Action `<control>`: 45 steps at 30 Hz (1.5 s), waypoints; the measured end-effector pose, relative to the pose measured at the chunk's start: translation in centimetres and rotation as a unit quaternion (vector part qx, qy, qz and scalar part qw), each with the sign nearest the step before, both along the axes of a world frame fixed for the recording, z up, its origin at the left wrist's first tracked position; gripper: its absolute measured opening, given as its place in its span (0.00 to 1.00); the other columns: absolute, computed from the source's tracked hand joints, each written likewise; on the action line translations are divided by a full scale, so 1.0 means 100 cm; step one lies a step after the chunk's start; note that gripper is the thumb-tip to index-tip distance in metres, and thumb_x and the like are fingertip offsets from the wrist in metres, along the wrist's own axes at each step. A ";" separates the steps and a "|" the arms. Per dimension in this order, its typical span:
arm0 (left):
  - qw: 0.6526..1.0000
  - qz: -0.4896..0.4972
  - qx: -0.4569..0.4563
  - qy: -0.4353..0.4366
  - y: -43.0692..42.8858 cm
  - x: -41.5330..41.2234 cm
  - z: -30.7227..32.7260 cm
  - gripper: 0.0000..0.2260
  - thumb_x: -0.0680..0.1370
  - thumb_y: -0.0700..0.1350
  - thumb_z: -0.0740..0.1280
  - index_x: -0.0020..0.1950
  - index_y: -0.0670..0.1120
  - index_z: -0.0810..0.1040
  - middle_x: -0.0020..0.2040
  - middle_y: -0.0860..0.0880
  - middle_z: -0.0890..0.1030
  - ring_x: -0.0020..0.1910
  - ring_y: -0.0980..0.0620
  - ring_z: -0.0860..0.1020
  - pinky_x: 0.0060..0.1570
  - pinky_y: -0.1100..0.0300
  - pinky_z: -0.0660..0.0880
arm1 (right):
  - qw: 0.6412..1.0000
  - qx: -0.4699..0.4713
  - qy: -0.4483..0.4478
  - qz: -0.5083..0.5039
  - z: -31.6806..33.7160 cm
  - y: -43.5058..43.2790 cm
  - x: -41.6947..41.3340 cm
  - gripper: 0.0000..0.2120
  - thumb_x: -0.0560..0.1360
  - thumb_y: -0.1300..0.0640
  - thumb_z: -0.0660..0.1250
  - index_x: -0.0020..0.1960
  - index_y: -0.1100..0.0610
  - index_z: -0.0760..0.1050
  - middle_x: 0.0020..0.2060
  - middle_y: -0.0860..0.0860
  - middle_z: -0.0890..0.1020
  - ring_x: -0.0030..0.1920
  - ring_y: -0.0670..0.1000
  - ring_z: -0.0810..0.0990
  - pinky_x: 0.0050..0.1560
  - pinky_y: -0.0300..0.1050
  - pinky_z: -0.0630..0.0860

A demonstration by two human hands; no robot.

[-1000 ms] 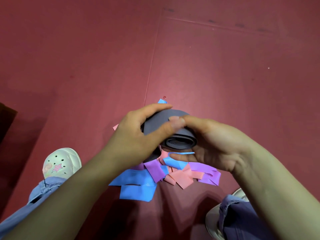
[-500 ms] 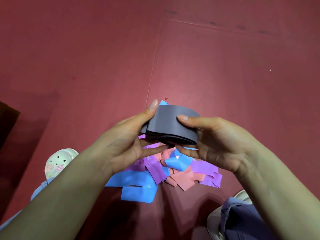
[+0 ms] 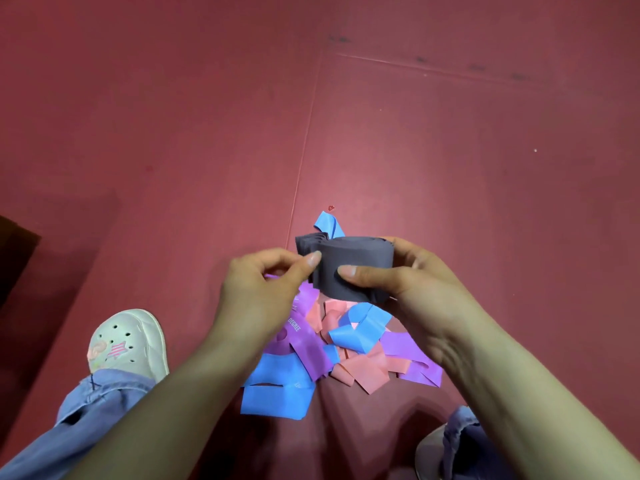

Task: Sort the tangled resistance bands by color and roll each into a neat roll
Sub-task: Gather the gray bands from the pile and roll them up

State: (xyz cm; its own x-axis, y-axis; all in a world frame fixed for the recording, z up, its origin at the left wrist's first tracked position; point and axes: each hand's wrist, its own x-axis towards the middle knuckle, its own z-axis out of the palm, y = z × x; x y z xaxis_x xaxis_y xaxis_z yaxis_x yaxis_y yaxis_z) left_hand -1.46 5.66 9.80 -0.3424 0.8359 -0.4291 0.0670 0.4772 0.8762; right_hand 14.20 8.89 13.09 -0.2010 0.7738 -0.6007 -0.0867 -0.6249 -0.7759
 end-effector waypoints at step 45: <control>0.937 -0.260 0.096 -0.213 -0.001 -0.018 0.013 0.20 0.74 0.40 0.66 0.67 0.44 0.74 0.61 0.47 0.81 0.63 0.48 0.78 0.63 0.57 0.73 | 0.976 0.149 -0.040 0.152 0.001 -0.002 0.012 0.19 0.67 0.68 0.74 0.55 0.54 0.81 0.56 0.51 0.82 0.56 0.47 0.81 0.53 0.41 0.78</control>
State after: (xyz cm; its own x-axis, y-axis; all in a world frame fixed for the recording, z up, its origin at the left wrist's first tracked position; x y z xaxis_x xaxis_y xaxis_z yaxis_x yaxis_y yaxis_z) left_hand -3.25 5.52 11.09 0.3006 0.9177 -0.2597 -0.1281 0.3087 0.9425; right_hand 15.35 8.73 13.23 -0.4097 0.8291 -0.3806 0.1363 -0.3568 -0.9242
